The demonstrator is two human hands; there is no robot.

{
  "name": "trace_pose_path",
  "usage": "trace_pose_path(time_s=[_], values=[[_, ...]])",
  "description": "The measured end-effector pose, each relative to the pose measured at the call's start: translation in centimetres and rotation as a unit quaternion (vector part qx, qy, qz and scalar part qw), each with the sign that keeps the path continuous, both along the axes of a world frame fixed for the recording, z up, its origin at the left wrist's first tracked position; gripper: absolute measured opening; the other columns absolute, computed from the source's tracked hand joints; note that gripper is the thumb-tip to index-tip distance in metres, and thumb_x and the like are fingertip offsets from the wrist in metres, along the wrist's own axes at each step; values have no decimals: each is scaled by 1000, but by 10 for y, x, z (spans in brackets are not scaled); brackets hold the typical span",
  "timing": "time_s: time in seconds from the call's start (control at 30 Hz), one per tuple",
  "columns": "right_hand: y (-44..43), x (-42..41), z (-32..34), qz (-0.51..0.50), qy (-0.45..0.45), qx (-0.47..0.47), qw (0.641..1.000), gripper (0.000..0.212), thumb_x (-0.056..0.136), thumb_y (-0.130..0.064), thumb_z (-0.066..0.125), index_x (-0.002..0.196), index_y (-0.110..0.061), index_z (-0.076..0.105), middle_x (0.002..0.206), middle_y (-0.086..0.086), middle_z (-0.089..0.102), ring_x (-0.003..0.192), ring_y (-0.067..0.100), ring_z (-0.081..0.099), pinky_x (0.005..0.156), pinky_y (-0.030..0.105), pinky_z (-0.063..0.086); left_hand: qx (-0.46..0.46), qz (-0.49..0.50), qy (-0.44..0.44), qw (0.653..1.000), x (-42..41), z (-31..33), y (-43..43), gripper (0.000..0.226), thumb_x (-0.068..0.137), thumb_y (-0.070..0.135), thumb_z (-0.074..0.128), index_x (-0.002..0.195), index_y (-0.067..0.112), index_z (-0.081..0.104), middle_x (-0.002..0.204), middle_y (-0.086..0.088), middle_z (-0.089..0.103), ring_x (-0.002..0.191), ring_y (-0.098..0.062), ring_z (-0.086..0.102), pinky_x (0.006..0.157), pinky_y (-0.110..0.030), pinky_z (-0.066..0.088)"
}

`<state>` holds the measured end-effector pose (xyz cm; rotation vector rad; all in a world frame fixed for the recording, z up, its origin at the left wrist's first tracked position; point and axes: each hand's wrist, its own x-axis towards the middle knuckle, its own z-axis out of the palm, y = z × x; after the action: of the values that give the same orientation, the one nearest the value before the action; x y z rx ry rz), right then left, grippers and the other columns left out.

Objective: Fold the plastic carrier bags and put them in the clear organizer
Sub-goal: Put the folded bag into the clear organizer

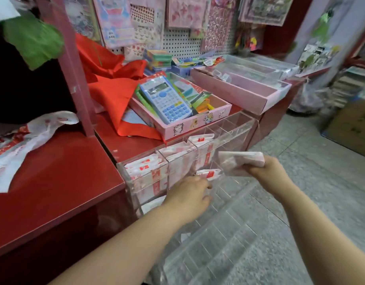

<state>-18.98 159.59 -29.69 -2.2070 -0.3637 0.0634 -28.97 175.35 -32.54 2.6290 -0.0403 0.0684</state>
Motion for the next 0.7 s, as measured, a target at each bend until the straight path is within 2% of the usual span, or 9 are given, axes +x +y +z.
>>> trace_pose_path(time_s=[0.07,0.13,0.27,0.43,0.5,0.57,0.6,0.7], values=[[-6,16,-13,-19,14,50,998,24,79,11,54,93,-4,67,90,9,65,89,22,59,83,34,47,23,8,34,999,21,-12,-6,44,94,27,48,136,18,41,141,0,40,130,-18,34,101,-26,27],[-5,29,-26,-15,29,61,998,23,79,10,54,92,-4,67,93,11,66,93,25,61,89,43,48,44,30,45,998,36,-25,-6,48,93,29,50,137,16,38,142,-2,37,131,-20,31,104,-29,25],[8,47,-37,-12,34,94,995,25,80,10,55,91,-11,65,91,6,64,89,16,57,85,33,47,112,68,31,991,56,-41,-9,50,91,32,52,136,17,36,137,-1,38,126,-21,29,101,-30,20],[13,65,-47,-4,39,109,993,31,78,12,52,94,-9,66,94,9,66,93,23,61,90,41,47,150,86,12,985,67,-50,-15,44,91,30,50,131,17,39,132,-1,46,121,-20,32,93,-28,20],[14,66,-51,7,49,130,990,31,77,15,51,96,-5,65,96,10,66,92,22,61,89,36,50,145,89,8,985,66,-55,-15,38,91,29,49,128,19,44,127,0,52,119,-19,33,88,-26,18],[16,65,-53,16,51,138,989,31,77,16,52,96,-5,64,93,7,65,85,17,60,80,23,50,121,92,1,988,64,-58,-15,36,91,28,49,127,24,46,122,2,55,118,-17,35,84,-25,17],[17,66,-54,20,50,133,990,30,76,15,54,96,-4,65,92,8,65,83,15,59,76,20,50,111,92,-4,990,63,-58,-14,36,91,28,49,127,27,46,120,4,56,117,-16,35,83,-25,16],[22,68,-56,40,47,99,993,23,76,13,60,95,3,66,89,13,66,80,12,59,77,26,49,98,87,-3,991,61,-57,-14,37,92,24,48,128,29,47,118,5,56,116,-15,37,82,-24,16]])
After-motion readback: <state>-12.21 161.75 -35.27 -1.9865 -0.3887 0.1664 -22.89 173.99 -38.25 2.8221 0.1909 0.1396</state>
